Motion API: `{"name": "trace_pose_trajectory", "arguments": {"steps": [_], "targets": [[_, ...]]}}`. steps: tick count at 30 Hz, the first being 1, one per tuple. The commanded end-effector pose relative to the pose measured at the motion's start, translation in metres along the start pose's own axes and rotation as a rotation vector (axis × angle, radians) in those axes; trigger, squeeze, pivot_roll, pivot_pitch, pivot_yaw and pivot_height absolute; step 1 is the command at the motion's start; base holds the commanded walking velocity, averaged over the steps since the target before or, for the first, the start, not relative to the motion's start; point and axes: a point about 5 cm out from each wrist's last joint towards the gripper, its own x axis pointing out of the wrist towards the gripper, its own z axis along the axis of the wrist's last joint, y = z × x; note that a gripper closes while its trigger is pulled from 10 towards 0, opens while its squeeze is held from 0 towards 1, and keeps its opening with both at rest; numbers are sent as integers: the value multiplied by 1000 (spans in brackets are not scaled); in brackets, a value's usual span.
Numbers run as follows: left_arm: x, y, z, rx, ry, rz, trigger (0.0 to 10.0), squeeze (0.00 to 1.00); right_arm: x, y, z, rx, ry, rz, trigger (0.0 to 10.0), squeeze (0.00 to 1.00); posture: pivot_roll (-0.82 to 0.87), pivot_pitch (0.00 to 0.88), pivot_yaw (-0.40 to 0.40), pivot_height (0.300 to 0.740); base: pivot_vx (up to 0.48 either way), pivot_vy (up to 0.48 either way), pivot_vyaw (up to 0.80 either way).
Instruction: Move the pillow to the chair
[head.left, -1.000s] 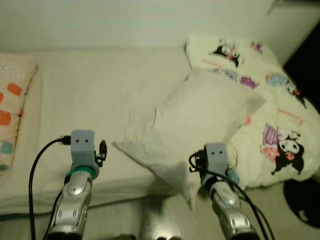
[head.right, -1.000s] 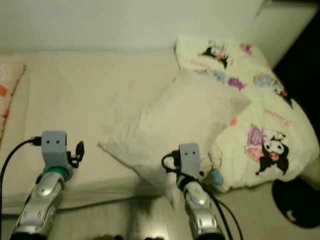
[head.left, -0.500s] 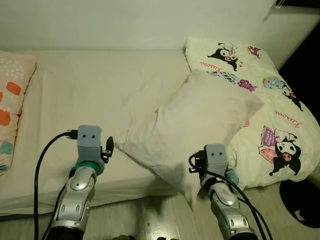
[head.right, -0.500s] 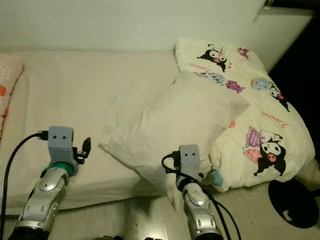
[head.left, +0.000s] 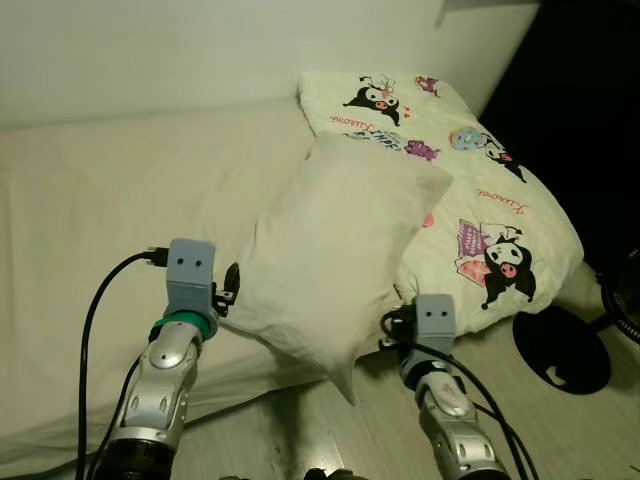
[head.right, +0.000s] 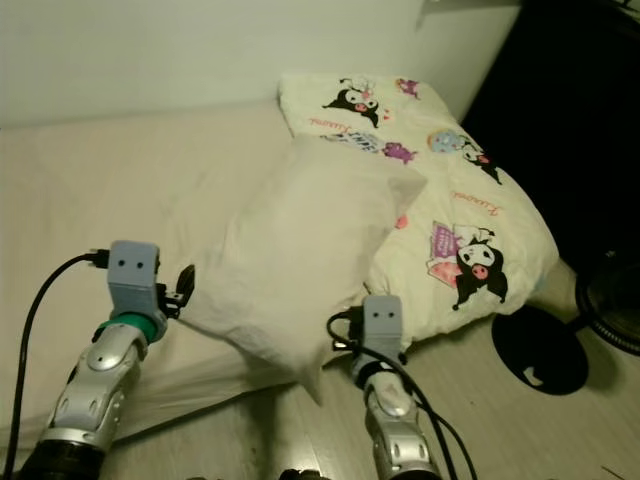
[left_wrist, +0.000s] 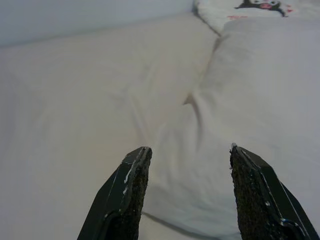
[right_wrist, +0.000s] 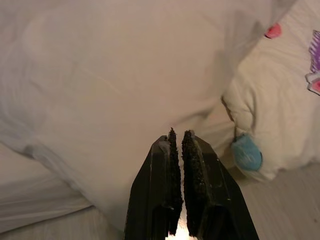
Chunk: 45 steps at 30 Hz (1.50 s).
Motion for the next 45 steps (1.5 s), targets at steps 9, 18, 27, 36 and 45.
{"name": "trace_pose_trajectory", "arguments": {"steps": [9, 18, 27, 36, 45], "targets": [[-5, -1, -10, -25, 27, 4, 10000, 0, 1, 1, -3, -36, 26, 15, 10000, 0, 131, 52, -11, 740, 293, 0, 0], [-5, -2, -9, -31, 18, -10, 10000, 0, -1, 1, -7, -29, 37, -3, 10000, 0, 127, 52, -5, 740, 362, 0, 492], [-4, -22, -10, 13, 32, -167, 10000, 0, -2, -4, -10, -19, 48, -40, 10000, 0, 127, 52, -5, 740, 184, 0, 0], [-5, -30, -12, 45, 32, -194, 10000, 0, -5, -5, -11, 12, 51, -62, 10000, 0, 110, 49, 31, 740, 0, 0, -269], [-8, -20, -19, -11, 57, -103, 10000, 0, -7, -5, -15, 3, 71, -35, 10000, 0, 100, 60, 28, 740, 0, 0, -444]]}}
